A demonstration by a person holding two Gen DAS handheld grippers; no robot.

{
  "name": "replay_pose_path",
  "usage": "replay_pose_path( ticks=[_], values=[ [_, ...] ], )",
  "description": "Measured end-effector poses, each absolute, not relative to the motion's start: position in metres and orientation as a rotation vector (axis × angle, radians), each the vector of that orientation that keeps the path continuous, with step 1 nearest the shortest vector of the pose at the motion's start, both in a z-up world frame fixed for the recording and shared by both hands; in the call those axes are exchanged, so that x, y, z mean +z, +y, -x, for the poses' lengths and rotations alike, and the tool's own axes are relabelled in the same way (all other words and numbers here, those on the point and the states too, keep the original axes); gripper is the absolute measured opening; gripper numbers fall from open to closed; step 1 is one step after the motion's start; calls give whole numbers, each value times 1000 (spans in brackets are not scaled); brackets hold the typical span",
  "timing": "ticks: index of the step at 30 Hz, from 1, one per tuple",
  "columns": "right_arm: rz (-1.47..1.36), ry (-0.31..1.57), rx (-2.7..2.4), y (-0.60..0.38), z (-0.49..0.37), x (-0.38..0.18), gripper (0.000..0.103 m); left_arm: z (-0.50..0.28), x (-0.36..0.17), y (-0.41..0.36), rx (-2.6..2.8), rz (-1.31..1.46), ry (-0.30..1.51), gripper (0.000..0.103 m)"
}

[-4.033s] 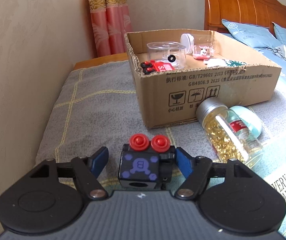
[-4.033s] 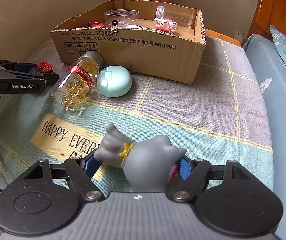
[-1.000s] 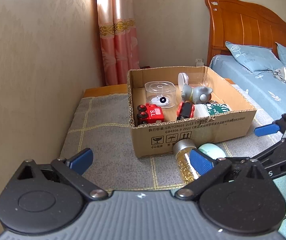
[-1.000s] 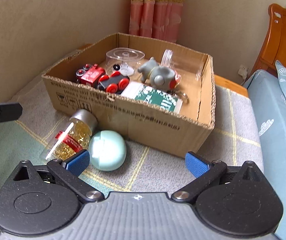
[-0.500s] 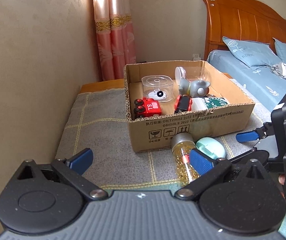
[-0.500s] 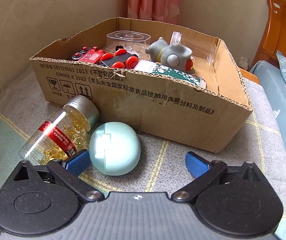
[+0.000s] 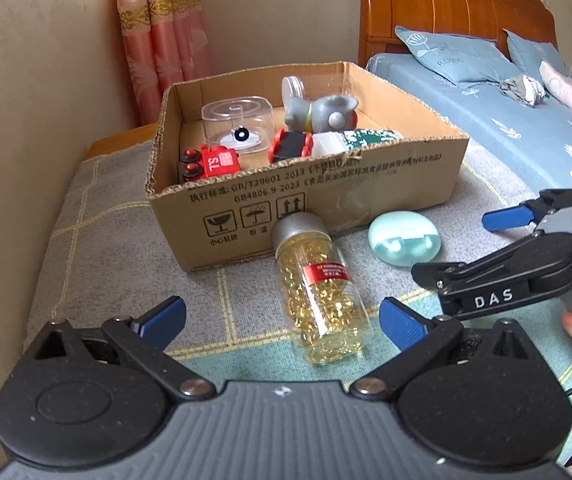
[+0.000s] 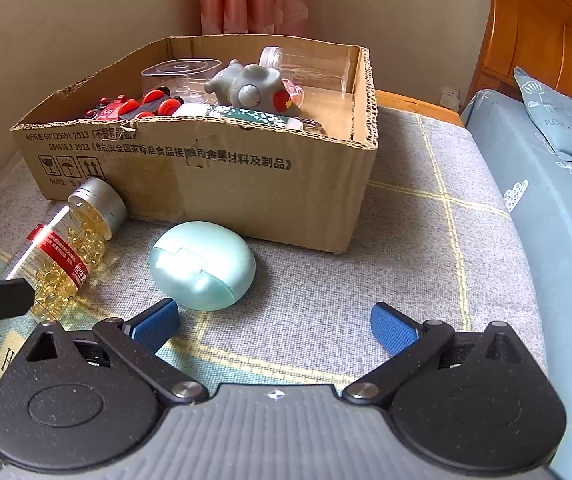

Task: Organize rigid objects
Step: 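Move the left tool to the gold capsule bottle while the right approaches the mint green egg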

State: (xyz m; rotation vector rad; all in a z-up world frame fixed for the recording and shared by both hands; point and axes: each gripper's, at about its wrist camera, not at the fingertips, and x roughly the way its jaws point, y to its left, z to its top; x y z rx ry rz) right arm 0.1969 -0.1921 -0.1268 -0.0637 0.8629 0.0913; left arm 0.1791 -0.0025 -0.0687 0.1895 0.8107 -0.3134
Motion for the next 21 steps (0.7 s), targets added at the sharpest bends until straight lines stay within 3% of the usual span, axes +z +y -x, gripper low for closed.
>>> replay_pose_path(
  ticks=[21],
  values=[
    [64,856,90,-192,-197,-127,103,-186,-72,46,-177,-201,830,102]
  ],
)
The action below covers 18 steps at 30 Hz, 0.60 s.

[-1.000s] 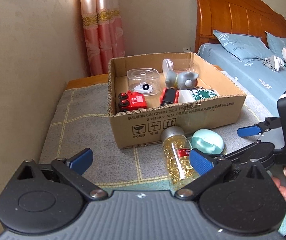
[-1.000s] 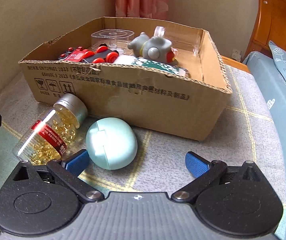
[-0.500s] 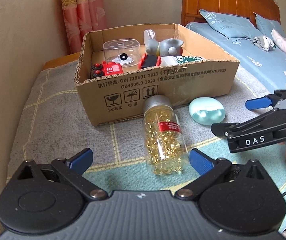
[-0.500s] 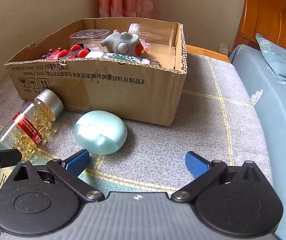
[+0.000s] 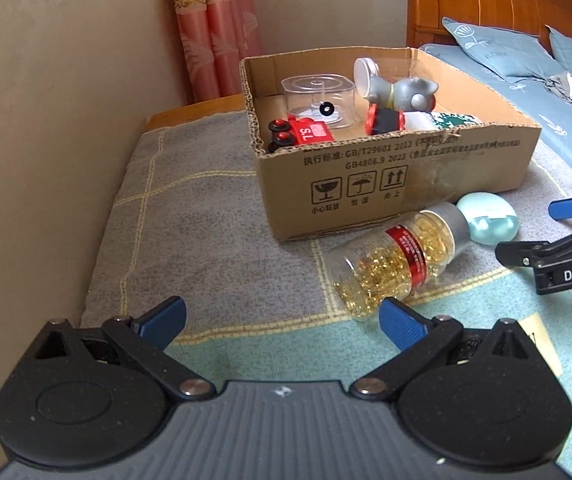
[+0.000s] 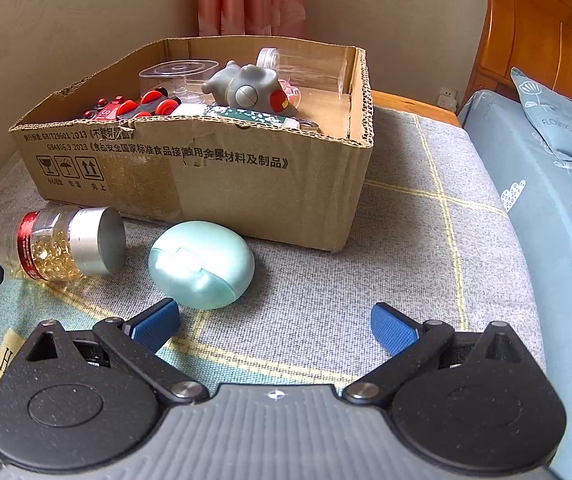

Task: Organize rigid objects
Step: 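Move the left tool to the gold capsule bottle while the right approaches the mint green egg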

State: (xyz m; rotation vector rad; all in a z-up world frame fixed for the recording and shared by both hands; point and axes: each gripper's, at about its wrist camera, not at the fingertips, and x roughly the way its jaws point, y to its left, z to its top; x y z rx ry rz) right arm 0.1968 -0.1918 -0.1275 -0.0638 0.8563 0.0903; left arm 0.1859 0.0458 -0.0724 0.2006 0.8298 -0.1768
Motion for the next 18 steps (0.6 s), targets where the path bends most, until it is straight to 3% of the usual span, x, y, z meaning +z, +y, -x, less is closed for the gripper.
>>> replay_pose_path(
  ticks=[11,18],
  values=[
    [65,852,93,-192,-195,-127,103,-190,-71,33,-243,-237,787,102],
    [73,853,110,-196,-192,-127,103,-179,-93,10,-354,-205,863,102]
  ],
)
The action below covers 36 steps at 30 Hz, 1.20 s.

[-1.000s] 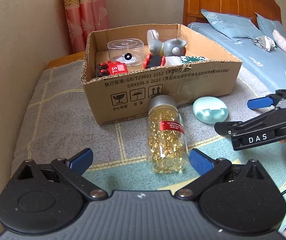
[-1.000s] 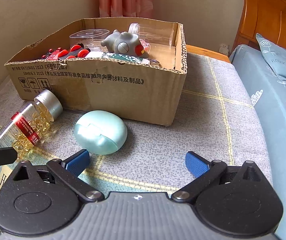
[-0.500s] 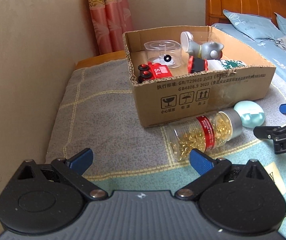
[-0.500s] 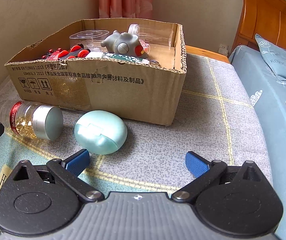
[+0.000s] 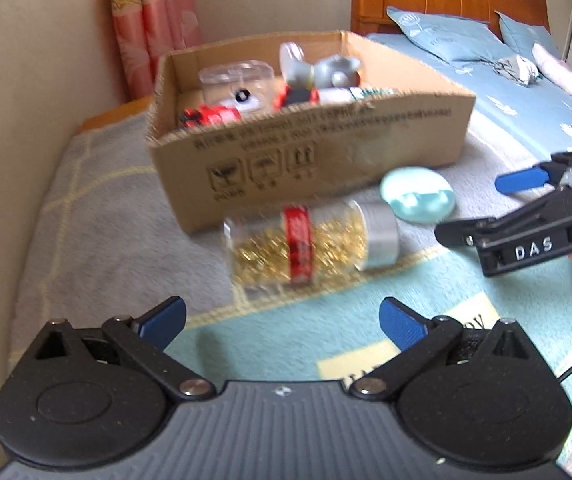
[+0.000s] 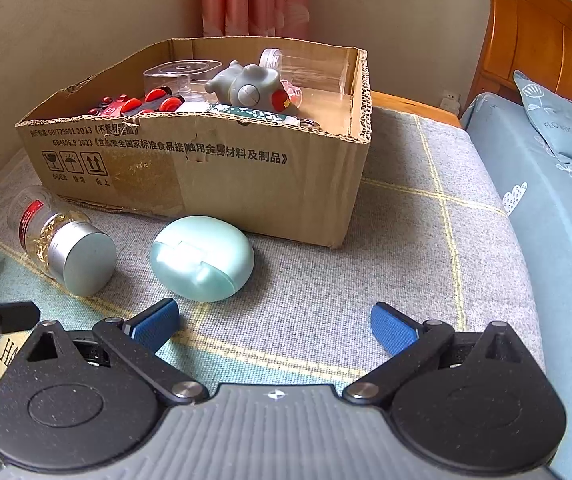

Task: Organize rigid objects
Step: 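Move the left tool to the gold capsule bottle while the right approaches the mint green egg, then grasp the capsule bottle with the left tool while the right grasps the mint green egg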

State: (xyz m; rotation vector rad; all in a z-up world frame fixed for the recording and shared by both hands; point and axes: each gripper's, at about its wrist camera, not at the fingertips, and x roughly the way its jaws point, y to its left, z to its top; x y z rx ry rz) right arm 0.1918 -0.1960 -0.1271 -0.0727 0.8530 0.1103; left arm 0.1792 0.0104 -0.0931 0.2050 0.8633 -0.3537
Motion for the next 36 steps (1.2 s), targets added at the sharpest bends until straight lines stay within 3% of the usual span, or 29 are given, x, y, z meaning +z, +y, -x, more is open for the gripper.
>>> replay_pose_path(
  ticks=[25,28,36],
  values=[
    [107,836,181,-208,-181,-128,103,-206,-90,-15,-291,-118,771,102],
    [113,836,197,-203,-184,-128,103,-210,-89,-15,-299,-107,772,93],
    [151,825,283,-181,-202,-128,103,-208,-86,-1,-276,-105,790,93]
  ],
)
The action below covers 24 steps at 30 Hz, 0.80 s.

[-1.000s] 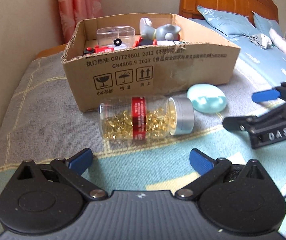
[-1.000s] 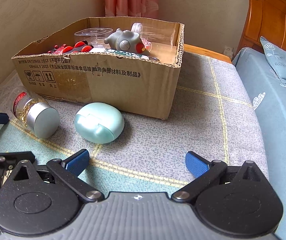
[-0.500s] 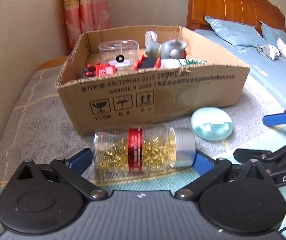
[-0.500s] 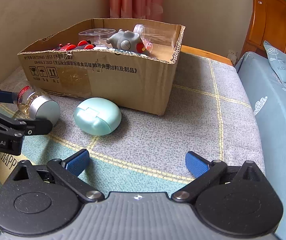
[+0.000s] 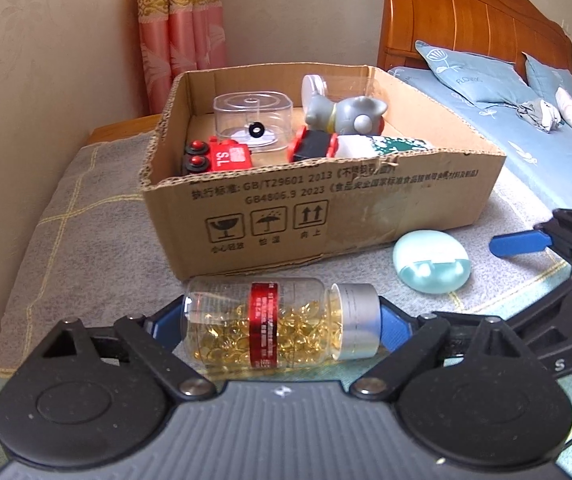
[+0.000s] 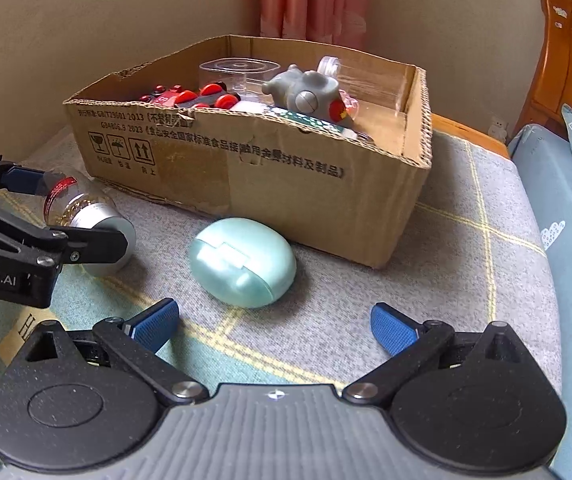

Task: Organize rigid objects
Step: 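Grasp the capsule bottle with the left tool while the right grasps the mint green egg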

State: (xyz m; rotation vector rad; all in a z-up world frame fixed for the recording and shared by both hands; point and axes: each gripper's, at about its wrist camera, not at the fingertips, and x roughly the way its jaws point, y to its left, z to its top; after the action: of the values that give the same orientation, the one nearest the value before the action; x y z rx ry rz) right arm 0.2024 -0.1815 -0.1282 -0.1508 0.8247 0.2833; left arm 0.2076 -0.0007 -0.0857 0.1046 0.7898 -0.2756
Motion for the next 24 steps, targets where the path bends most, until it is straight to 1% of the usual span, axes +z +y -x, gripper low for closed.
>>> replay_pose_path(
  ticks=[4,9,10,11,12,13,19,24],
  values=[
    [175,801,328,-169,-212,-128,102,-208,-84,8,-261,-103,797,93],
    [181,785,364,-164,-215,-126,89,-207,-80,17,-267,-127,798,93],
    [179,779,372,-164,-214,-125,85,-207,-79,18,-270,-133,798,93],
    [178,778,373,-164,-212,-123,75,-207,-79,19,-273,-140,798,93],
    [183,781,367,-163,-211,-122,68,-206,-78,19,-275,-145,797,93],
    [184,786,367,-163,-210,-120,64,-206,-78,19,-279,-151,795,93],
    [220,824,364,-160,-207,-115,63,-204,-68,17,-318,-181,802,93],
    [250,818,406,-164,-195,-98,63,-197,-48,16,-359,-202,788,93]
  ],
)
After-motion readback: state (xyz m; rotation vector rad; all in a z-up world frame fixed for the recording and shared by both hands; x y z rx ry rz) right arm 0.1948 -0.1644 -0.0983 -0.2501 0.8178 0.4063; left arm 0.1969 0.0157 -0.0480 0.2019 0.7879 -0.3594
